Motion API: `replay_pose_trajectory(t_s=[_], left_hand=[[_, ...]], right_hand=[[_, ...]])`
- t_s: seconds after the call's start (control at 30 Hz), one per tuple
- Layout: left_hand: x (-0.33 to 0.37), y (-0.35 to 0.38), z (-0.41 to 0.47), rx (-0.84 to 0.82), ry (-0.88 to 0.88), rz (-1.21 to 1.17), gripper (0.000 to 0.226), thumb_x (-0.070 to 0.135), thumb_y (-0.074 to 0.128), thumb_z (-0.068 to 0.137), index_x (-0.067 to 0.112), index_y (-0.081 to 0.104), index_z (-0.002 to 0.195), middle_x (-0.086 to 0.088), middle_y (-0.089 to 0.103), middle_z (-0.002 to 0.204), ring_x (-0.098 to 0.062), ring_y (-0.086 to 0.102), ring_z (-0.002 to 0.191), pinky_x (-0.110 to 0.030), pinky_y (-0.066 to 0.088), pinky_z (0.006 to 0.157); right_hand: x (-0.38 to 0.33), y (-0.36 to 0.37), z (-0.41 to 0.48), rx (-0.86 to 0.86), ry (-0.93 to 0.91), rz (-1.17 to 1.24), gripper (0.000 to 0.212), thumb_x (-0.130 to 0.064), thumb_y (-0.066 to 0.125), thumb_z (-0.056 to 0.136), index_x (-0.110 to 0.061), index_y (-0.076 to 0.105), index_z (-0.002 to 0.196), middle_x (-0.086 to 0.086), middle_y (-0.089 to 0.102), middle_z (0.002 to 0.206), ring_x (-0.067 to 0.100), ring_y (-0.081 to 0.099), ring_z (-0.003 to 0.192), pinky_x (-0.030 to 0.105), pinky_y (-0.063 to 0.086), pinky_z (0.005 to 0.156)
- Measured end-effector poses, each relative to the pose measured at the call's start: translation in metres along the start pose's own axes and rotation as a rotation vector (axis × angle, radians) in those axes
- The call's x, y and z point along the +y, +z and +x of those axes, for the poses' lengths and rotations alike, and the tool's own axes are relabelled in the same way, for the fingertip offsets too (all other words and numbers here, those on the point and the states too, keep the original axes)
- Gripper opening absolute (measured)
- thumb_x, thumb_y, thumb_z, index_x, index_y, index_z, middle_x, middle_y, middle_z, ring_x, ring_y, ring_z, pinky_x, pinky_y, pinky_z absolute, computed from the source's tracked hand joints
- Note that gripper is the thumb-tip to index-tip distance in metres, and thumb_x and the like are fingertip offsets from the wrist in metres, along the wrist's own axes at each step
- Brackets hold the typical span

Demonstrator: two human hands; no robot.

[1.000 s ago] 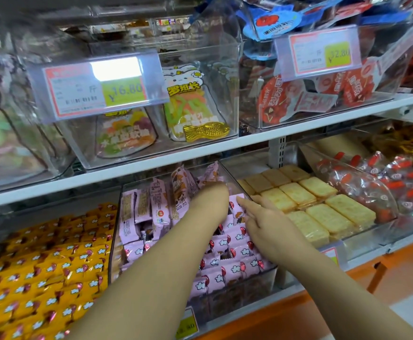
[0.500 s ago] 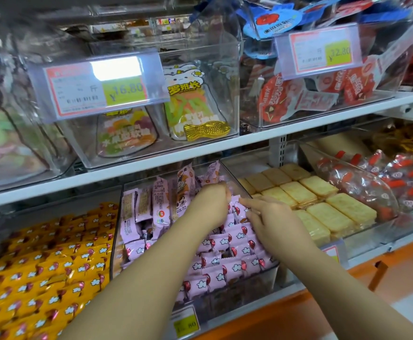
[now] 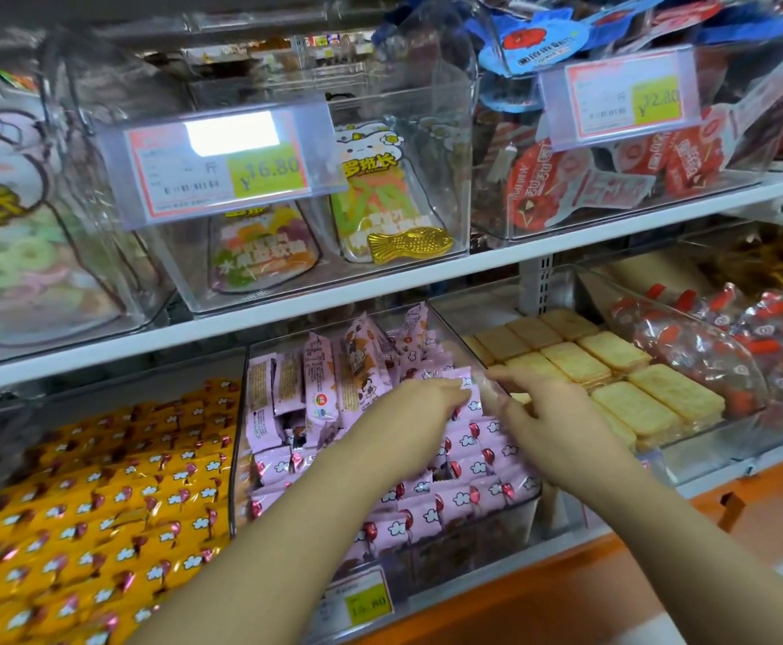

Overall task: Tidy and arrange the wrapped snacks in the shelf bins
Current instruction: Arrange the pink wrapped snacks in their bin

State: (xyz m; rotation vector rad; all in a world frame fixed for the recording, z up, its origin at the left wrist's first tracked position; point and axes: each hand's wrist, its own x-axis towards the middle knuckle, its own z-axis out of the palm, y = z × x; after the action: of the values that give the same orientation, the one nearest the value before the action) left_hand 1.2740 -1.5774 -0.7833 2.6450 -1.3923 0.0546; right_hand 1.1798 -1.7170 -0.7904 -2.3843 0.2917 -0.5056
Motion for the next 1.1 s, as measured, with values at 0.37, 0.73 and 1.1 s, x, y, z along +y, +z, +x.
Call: replay_pose_trajectory(t_s=[0.37, 0.73, 1.1], left_hand=[[0.007, -0.006, 0.011, -0.182, -0.124, 0.187, 0.059, -0.002, 0.041, 0.092, 0.032, 0.044, 0.140, -0.005, 0.012, 0.157, -0.035, 0.028, 0.136, -0.042, 0.043, 0.098], [-0.001, -0.018, -0.007, 0.136, -0.092, -0.134, 0.059, -0.012, 0.043, 0.088, 0.024, 0.053, 0.134, 0.001, 0.040, 0.145, -0.018, 0.040, 0.132, -0.033, 0.037, 0.106], [-0.037, -0.040, -0.104, 0.404, -0.325, 0.025, 0.036, 0.010, 0.050, 0.094, 0.032, 0.063, 0.119, 0.012, 0.061, 0.122, -0.017, 0.057, 0.111, -0.035, 0.045, 0.095]], right_hand=[[-0.001, -0.004, -0.003, -0.005, 0.059, -0.023, 0.033, -0.022, 0.054, 0.092, -0.030, 0.057, 0.124, -0.006, 0.067, 0.082, 0.007, 0.060, 0.065, 0.020, 0.047, 0.053], [-0.017, -0.002, -0.017, -0.005, -0.138, -0.319, 0.034, -0.028, 0.043, 0.096, -0.032, 0.055, 0.128, -0.011, 0.035, 0.148, 0.014, 0.030, 0.134, 0.031, 0.022, 0.109], [-0.046, 0.020, -0.026, -0.037, -0.207, -0.461, 0.033, -0.028, 0.036, 0.099, -0.034, 0.055, 0.125, -0.017, 0.054, 0.131, 0.014, 0.016, 0.143, 0.045, -0.013, 0.113]])
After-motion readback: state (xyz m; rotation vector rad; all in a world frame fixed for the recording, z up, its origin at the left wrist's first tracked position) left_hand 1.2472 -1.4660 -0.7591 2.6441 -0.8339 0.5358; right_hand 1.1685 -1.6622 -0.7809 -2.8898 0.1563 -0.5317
